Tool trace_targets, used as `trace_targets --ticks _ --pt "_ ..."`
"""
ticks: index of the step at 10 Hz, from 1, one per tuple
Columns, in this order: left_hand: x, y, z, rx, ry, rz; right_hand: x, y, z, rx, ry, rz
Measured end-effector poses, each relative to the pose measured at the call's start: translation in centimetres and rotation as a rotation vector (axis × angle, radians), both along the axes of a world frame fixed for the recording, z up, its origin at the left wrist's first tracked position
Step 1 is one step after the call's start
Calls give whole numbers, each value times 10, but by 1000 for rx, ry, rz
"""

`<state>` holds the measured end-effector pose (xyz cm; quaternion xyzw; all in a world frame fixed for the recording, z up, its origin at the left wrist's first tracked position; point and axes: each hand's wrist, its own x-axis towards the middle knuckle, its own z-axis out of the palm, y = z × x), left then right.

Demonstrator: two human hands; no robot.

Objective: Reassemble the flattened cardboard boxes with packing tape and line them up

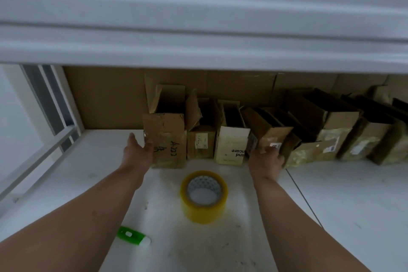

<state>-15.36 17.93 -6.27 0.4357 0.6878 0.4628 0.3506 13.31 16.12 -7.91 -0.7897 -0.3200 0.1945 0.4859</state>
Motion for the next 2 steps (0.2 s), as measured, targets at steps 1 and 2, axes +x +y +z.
trace_targets --ticks 1,2 --pt "11 -10 -1 -14 -11 30 1 2 -3 14 -43 196" --pt "22 -21 0 13 -29 58 0 1 -6 60 -8 289"
